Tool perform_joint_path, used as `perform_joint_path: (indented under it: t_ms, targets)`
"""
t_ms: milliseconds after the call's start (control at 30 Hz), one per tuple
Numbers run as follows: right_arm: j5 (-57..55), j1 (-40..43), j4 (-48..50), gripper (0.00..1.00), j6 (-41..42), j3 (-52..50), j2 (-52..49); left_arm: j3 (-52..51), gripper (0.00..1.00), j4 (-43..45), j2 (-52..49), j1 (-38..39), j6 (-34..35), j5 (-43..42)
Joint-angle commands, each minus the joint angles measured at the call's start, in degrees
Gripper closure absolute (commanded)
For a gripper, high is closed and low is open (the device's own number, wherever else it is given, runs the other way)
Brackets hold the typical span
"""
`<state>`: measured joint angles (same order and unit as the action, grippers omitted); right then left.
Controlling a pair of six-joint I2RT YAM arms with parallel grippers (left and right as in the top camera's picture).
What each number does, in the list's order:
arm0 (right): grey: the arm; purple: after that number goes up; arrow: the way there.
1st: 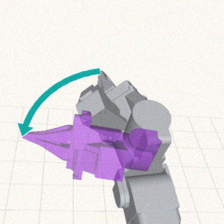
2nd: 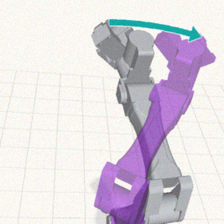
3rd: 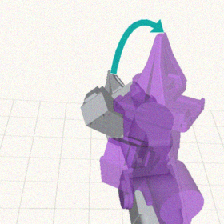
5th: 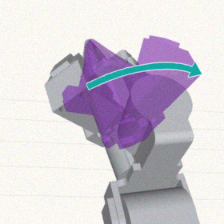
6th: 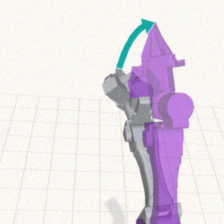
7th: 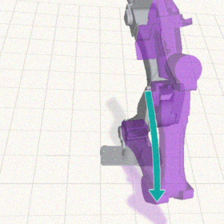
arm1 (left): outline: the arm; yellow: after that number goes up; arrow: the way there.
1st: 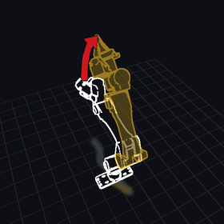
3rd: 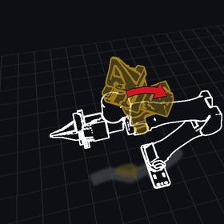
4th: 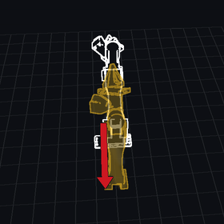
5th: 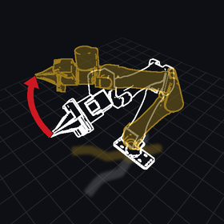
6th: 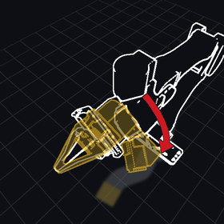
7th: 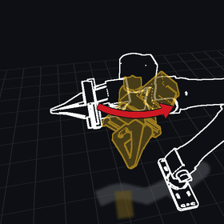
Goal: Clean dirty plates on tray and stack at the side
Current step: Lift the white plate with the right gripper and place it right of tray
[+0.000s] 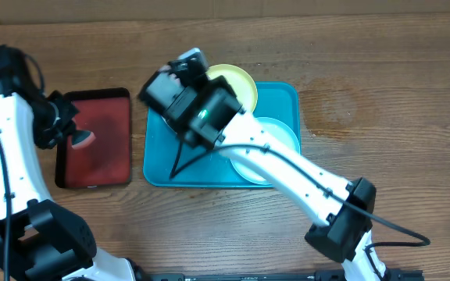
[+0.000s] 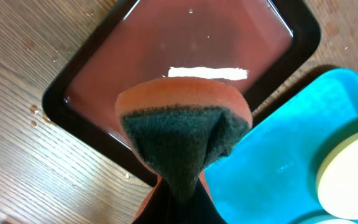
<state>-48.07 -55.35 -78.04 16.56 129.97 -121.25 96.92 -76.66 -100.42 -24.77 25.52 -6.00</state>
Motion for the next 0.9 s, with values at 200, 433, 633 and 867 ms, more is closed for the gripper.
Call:
perform_joint_path:
  t_ms: [200,433,633,867]
  targets:
    - [-28.44,-8.52,5.66,0.96,-13.84,2.27,2.01,0.28,0.96,-0.28,0.42,-3.76,-3.3,-6.75]
    - [-32.5,-11.82,13.68,0.96,-22.47,2.27,2.01,0.28,0.96,-0.28,0.42,-3.69,-3.72,-6.73]
    - [-32.0,-11.74,14.71,0.96,-22.32,2.27,1.99,0.28,0.96,-0.44,0.42,-3.69,-3.72,-6.73]
    - [-7.06,-5.09,6.99,0.96,-3.52,1.05,1.84,0.28,0.96,-0.46,0.42,-3.69,-3.74,-6.73]
